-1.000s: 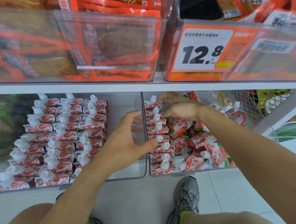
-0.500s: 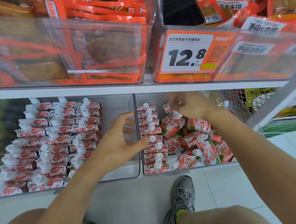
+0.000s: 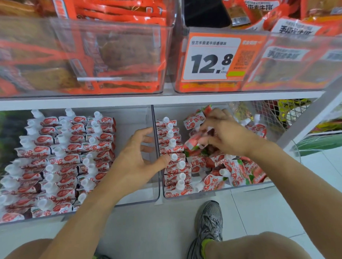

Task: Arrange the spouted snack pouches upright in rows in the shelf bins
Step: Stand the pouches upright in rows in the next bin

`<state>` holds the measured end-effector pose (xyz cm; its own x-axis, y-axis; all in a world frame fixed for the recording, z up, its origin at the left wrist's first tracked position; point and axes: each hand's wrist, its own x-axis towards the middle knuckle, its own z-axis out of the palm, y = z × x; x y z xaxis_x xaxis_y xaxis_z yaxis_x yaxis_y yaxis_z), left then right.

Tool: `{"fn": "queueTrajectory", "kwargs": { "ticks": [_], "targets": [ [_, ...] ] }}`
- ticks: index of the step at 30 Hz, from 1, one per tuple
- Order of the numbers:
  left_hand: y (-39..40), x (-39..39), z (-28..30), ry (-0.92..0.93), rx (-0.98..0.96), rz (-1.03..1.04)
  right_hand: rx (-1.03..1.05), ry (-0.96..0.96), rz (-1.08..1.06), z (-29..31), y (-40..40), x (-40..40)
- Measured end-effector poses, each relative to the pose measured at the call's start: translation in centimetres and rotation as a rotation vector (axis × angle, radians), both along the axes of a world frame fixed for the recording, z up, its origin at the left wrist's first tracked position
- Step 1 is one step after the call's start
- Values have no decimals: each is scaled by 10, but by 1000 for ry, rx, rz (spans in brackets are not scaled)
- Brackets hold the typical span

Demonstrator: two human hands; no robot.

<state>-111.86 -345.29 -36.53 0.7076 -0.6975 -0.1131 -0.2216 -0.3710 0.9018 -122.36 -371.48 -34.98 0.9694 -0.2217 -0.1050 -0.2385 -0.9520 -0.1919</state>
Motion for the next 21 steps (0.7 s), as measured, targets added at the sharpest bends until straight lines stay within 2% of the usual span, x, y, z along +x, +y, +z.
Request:
{"fn": "queueTrajectory", "kwargs": {
  "ticks": [3, 6, 8, 9, 11, 13, 18, 21],
  "targets": [
    [1, -3, 2, -4, -9, 9, 44, -165, -116, 10, 2, 1],
    [0, -9, 2, -14, -28, 39, -54, -354, -221, 17, 11, 20],
    [0, -14, 0, -21, -53, 55, 15, -430, -267, 16, 17, 45],
    [-1, -16, 0, -23, -60, 58, 102, -392, -273, 15, 21, 57],
    [-1, -18, -1, -22, -73, 66, 252, -174, -214, 7, 28, 79],
    [0, -17, -2, -21, -88, 69, 267, -41, -199, -4, 30, 93],
    [1, -13, -7, -4, -102, 55, 234, -19, -330, -17, 10, 104],
    [1, -8, -9, 8, -101, 50, 142, 5, -245, -21, 10, 108]
  ]
}}
